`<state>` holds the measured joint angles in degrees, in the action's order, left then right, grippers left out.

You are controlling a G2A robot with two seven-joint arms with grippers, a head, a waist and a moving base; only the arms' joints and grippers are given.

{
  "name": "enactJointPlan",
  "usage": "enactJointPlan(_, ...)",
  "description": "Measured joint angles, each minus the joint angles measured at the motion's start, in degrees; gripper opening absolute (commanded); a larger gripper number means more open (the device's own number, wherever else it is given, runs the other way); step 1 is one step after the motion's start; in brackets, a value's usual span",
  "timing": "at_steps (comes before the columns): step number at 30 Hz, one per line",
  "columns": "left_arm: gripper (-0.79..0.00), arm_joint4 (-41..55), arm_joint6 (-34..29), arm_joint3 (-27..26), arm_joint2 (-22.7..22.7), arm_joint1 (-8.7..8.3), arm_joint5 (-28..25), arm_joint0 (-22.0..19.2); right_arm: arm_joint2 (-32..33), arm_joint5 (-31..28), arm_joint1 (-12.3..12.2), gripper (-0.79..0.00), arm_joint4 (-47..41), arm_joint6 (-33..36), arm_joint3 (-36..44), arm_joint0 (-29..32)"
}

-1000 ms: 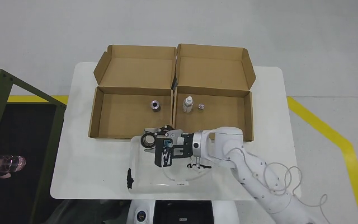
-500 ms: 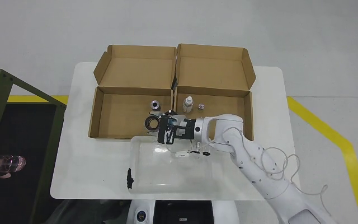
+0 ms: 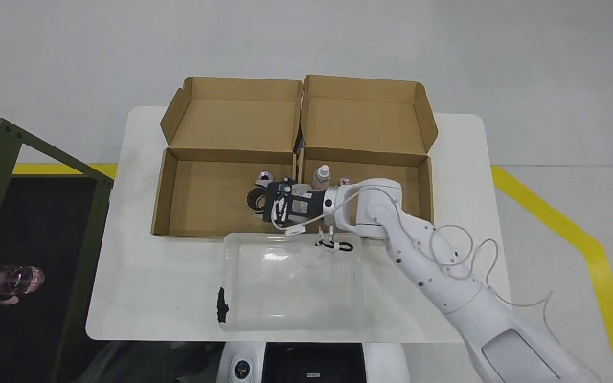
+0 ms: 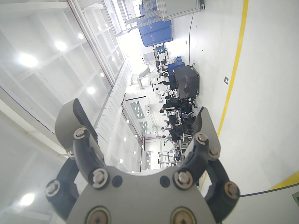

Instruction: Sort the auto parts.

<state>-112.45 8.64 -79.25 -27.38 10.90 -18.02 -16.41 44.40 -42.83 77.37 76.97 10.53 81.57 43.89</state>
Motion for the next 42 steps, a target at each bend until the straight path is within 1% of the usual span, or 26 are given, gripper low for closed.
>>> enactJointPlan(18, 0.0, 0.0, 0.0, 0.0, 0.0, 0.0, 0.0, 0.0, -6.48, 0.63, 3.86, -0.785, -3.21, -0.21, -12.22, -5.36)
enactJointPlan(19, 0.0, 0.0, 0.0, 0.0, 0.0, 0.0, 0.0, 0.0, -6.7, 0.68, 4.04, -0.773, -3.24, -0.22, -12.75, -5.58)
enactJointPlan(20, 0.0, 0.0, 0.0, 0.0, 0.0, 0.0, 0.0, 0.0, -6.91, 0.72, 4.21, -0.736, -3.28, -0.22, -13.26, -5.79)
enactJointPlan(22, 0.0, 0.0, 0.0, 0.0, 0.0, 0.0, 0.0, 0.0, -7.4, 0.7, 4.6, -0.693, -3.38, -0.17, -14.4, -6.23)
enactJointPlan(28, 0.0, 0.0, 0.0, 0.0, 0.0, 0.0, 0.0, 0.0, -8.38, 0.55, 5.53, -0.653, -3.32, -0.09, -17.21, -7.31)
enactJointPlan(30, 0.0, 0.0, 0.0, 0.0, 0.0, 0.0, 0.0, 0.0, -8.56, 0.54, 5.74, -0.606, -3.19, -0.14, -17.87, -7.52)
enactJointPlan(32, 0.0, 0.0, 0.0, 0.0, 0.0, 0.0, 0.0, 0.0, -8.7, 0.48, 5.95, -0.523, -3.03, -0.06, -18.56, -7.73)
enactJointPlan(35, 0.0, 0.0, 0.0, 0.0, 0.0, 0.0, 0.0, 0.0, -8.83, 0.39, 6.2, -0.459, -2.69, -0.02, -19.2, -7.96)
enactJointPlan(37, 0.0, 0.0, 0.0, 0.0, 0.0, 0.0, 0.0, 0.0, -8.85, 0.33, 6.33, -0.428, -2.5, -0.02, -19.51, -8.04)
enactJointPlan(42, 0.0, 0.0, 0.0, 0.0, 0.0, 0.0, 0.0, 0.0, -8.69, -0.27, 6.48, -0.394, -2.0, 0.18, -19.7, -8.15)
